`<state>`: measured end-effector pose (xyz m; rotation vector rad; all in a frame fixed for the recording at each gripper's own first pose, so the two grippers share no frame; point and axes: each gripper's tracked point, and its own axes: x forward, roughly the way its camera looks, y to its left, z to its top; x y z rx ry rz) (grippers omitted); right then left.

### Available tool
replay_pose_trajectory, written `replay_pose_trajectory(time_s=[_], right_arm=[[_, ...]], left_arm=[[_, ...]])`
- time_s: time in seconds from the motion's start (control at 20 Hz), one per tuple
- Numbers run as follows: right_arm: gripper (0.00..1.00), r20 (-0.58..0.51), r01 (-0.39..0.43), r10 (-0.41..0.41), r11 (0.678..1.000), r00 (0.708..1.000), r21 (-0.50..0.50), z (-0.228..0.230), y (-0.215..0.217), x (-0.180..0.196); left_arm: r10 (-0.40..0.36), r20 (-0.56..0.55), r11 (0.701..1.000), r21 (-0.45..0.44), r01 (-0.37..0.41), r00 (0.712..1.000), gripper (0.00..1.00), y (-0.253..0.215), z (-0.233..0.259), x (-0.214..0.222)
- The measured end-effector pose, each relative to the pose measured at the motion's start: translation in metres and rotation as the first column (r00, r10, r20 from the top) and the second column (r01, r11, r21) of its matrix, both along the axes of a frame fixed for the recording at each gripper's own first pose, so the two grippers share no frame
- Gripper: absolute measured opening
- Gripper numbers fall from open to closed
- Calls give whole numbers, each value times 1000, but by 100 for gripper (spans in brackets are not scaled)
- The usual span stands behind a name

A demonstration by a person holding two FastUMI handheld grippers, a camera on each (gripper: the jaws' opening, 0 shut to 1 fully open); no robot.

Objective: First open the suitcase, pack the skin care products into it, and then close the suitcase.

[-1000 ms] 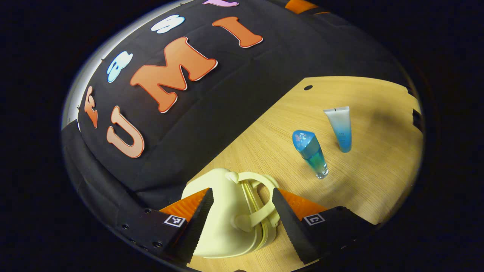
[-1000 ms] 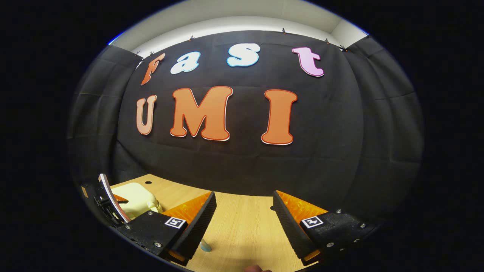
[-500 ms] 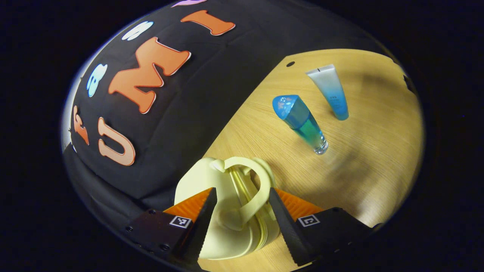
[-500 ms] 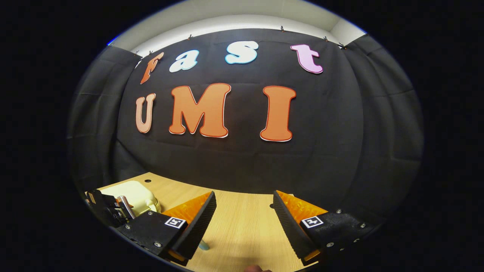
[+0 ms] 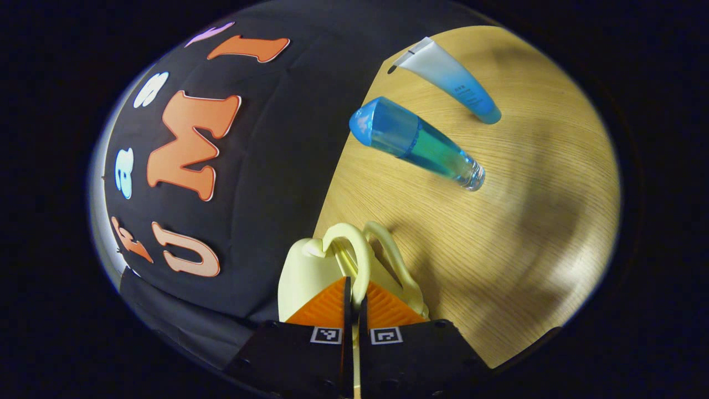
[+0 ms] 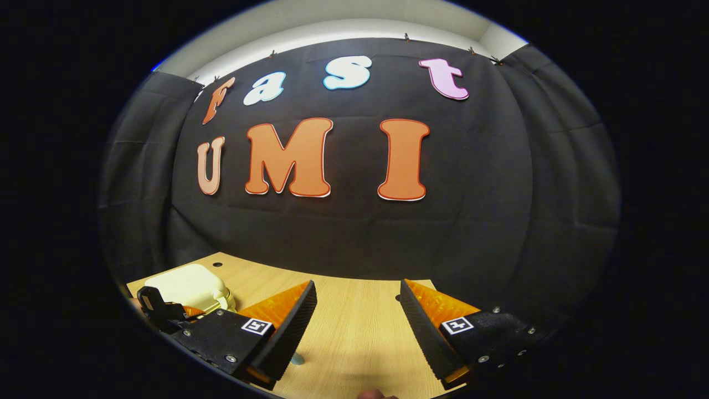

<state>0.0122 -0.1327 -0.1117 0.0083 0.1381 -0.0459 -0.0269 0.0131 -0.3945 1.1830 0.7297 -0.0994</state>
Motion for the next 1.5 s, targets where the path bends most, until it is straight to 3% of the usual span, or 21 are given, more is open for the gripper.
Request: replay_pose_trajectory(time_s=[0.35,0.55,0.9,1.15,1.35,1.5], right_arm=[[95,-17,-45,45,999,999,-7,-9,4,3],[95,-26,-55,55,998,998,-14,-7,21,-4],[95,-44,-39,38,999,998,-31,-4,83,11],[95,-31,-60,59,998,998,-37,15,146,24],[95,-51,-77,75,996,996,-51,14,186,31],[95,-55,-75,71,994,996,-77,16,207,34]], left_arm=[[160,92,954,-269,-130,983,4,21,66,12],[214,143,915,-375,-147,966,4,40,106,17],[343,200,779,-606,-159,918,4,118,183,21],[409,234,710,-689,-146,882,4,197,222,12],[468,249,691,-701,-176,848,4,286,227,5],[521,233,661,-719,-216,821,4,339,216,-2]])
